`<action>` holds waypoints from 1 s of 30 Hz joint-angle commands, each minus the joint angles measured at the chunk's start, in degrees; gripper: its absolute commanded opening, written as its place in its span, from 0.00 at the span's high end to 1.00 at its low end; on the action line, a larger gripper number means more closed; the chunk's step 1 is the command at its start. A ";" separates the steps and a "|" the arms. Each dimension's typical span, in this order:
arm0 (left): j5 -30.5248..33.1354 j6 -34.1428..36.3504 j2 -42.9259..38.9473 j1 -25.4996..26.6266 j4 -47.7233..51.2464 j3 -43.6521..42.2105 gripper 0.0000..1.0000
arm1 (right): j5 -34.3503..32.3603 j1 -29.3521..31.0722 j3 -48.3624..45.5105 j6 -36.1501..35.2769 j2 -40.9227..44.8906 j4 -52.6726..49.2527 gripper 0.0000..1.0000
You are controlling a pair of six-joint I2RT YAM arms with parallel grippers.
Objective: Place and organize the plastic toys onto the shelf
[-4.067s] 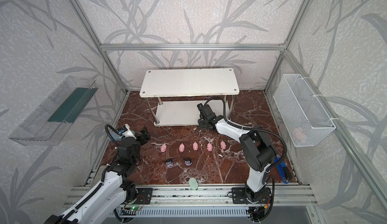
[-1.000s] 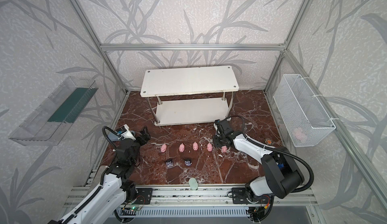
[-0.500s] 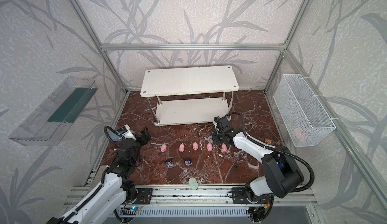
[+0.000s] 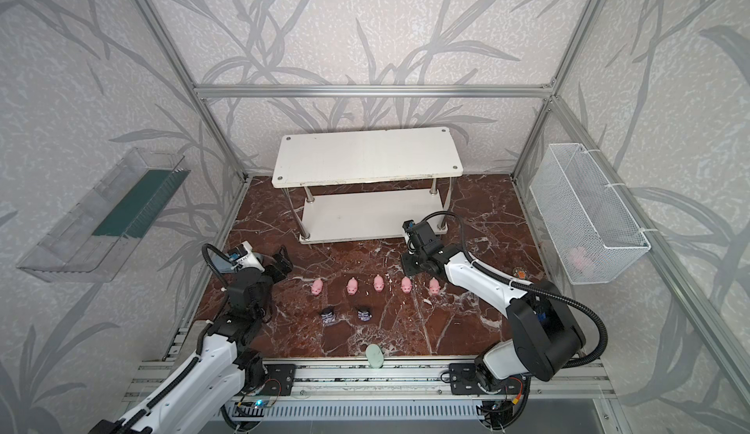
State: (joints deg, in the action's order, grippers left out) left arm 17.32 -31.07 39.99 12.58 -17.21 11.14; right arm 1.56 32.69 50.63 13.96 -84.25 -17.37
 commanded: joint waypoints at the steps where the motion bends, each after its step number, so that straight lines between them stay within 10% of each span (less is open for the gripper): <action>1: 0.54 -0.75 -0.40 -0.27 -0.06 0.11 0.10 | -1.72 -0.11 -0.29 0.46 -0.43 -0.04 1.00; 30: 0.30 -0.86 0.75 -0.27 -0.76 -0.25 0.10 | -4.46 -4.20 -5.33 2.83 -3.82 0.05 1.00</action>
State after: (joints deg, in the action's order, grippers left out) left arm 17.26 -31.09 40.34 12.58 -17.21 11.14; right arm -1.67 28.93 45.91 16.05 -88.03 -17.12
